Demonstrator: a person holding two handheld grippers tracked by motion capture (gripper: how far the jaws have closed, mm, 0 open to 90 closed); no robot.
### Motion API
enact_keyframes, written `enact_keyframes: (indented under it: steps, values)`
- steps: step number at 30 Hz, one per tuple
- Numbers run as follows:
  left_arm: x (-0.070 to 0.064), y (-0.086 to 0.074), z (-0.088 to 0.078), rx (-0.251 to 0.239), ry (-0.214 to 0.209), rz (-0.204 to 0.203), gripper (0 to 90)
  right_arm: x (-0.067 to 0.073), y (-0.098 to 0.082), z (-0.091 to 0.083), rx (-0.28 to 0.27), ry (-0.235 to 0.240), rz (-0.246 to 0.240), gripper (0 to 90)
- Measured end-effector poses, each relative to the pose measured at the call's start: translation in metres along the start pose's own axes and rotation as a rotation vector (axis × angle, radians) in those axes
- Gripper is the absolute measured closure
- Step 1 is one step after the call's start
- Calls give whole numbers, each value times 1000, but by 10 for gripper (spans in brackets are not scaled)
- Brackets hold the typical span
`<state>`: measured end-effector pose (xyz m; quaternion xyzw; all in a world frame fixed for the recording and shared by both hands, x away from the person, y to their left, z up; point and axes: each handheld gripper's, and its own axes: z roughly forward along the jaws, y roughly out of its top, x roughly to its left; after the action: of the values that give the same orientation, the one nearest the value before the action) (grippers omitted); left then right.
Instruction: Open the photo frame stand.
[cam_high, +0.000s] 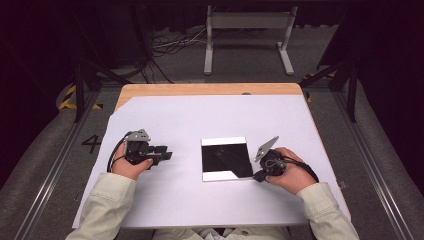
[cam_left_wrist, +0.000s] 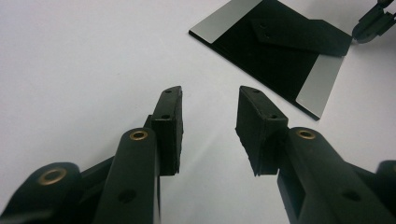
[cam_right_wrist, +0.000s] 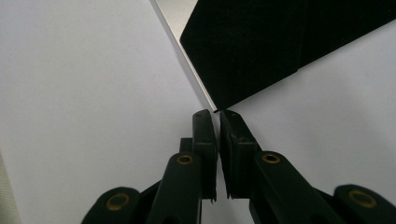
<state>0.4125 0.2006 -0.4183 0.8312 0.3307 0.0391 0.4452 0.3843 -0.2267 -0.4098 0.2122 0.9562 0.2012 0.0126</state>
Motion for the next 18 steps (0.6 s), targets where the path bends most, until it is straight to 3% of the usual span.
enact_keyframes:
  steps: [9,18]
  values:
    - [0,-1,-1,-1,8,-2,612,-1,2,5,35,-20,-2,865]
    - [1,-1,-1,-2,7,2,611,-1,2,3,7,-20,-1,883]
